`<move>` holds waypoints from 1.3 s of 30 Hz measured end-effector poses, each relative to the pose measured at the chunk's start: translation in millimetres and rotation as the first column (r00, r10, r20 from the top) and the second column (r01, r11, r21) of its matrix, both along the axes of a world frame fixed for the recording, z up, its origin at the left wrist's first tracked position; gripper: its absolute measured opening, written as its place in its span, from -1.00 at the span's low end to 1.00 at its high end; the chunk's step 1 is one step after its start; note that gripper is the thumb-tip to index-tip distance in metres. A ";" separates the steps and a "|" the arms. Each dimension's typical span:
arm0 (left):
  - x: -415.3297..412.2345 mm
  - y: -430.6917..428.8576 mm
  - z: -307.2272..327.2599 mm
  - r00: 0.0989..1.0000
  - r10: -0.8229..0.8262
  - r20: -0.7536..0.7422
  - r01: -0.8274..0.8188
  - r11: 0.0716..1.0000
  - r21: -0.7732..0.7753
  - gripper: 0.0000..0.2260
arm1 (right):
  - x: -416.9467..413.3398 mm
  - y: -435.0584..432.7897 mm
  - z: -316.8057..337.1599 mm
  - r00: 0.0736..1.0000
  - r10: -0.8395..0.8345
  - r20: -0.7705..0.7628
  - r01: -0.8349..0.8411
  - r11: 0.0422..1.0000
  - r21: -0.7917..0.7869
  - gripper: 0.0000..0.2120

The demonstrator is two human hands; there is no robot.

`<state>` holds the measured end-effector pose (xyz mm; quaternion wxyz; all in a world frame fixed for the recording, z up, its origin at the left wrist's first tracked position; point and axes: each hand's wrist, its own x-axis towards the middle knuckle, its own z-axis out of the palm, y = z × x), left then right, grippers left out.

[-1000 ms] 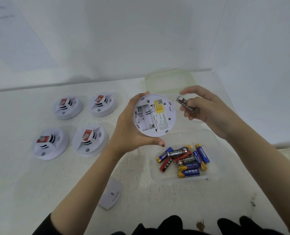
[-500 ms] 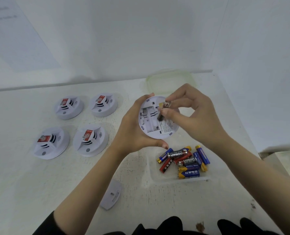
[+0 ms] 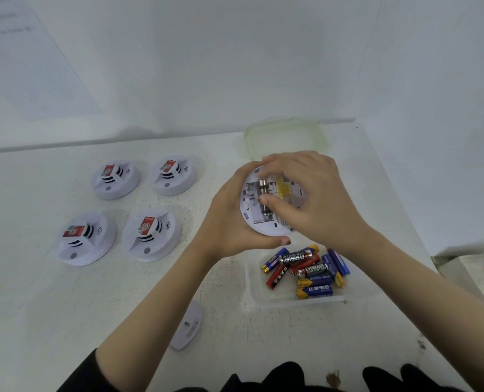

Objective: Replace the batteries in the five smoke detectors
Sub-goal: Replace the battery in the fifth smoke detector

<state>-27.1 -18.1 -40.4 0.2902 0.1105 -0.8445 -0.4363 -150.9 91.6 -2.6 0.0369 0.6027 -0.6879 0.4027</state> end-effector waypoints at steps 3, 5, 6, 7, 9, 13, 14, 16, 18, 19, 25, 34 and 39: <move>0.1 0.5 -0.2 1.000 -0.007 0.004 0.007 1.000 -0.022 -0.12 | -1.4 1.4 -1.0 0.996 0.051 0.069 -0.054 0.998 0.036 -0.72; 0.6 1.6 -0.1 1.000 -0.005 0.003 0.005 1.000 -0.013 -0.12 | -1.1 2.1 -2.6 0.991 0.074 0.113 -0.082 0.994 0.067 -0.72; 0.9 2.3 -0.5 1.000 -0.003 -0.002 0.003 1.000 -0.003 -0.12 | -0.8 2.2 -3.8 0.991 0.075 0.108 -0.084 0.994 0.076 -0.72; 1.2 3.1 -0.7 1.000 0.000 -0.011 0.000 1.000 0.005 -0.12 | -0.4 2.4 -5.1 0.993 0.074 0.092 -0.082 0.994 0.077 -0.72; 1.2 5.1 -1.0 1.000 0.009 -0.024 -0.009 1.000 0.006 -0.15 | 0.5 3.4 -7.1 0.995 0.073 0.066 -0.077 0.995 0.060 -0.72; 1.9 7.9 -0.6 0.999 0.028 -0.017 -0.028 0.999 -0.015 -0.16 | -0.7 6.1 -9.5 0.994 0.091 0.062 -0.094 0.995 0.034 -0.71; 2.0 7.8 -1.6 0.999 0.032 -0.017 -0.032 0.999 -0.026 -0.14 | -1.4 6.4 -10.4 0.993 0.098 0.063 -0.101 0.994 0.040 -0.71; 1.6 7.3 -3.9 0.999 0.031 -0.022 -0.032 0.999 -0.043 -0.15 | -2.5 6.6 -11.6 0.992 0.107 0.069 -0.111 0.992 0.056 -0.71; 0.8 7.0 -4.5 0.999 0.040 -0.023 -0.041 0.998 -0.047 -0.14 | -2.9 6.1 -11.7 0.991 0.113 0.073 -0.118 0.992 0.055 -0.73; 0.4 6.6 -4.2 0.999 0.046 -0.021 -0.047 0.998 -0.043 -0.14 | -2.9 5.8 -11.0 0.990 0.117 0.074 -0.120 0.991 0.050 -0.74; -3.0 0.2 0.3 0.998 0.060 -0.024 -0.061 0.998 -0.021 -0.07 | -5.1 1.2 -7.7 0.991 0.136 -0.008 -0.136 0.989 -0.057 -0.77; -5.4 2.1 7.1 0.995 0.063 -0.071 -0.067 0.996 -0.055 -0.07 | -7.9 0.8 -4.7 0.989 0.147 -0.012 -0.147 0.982 -0.118 -0.82; -5.9 3.1 7.3 0.993 0.068 -0.096 -0.072 0.996 -0.043 -0.13 | -7.3 -0.9 -7.2 0.990 0.138 -0.034 -0.140 0.986 -0.091 -0.83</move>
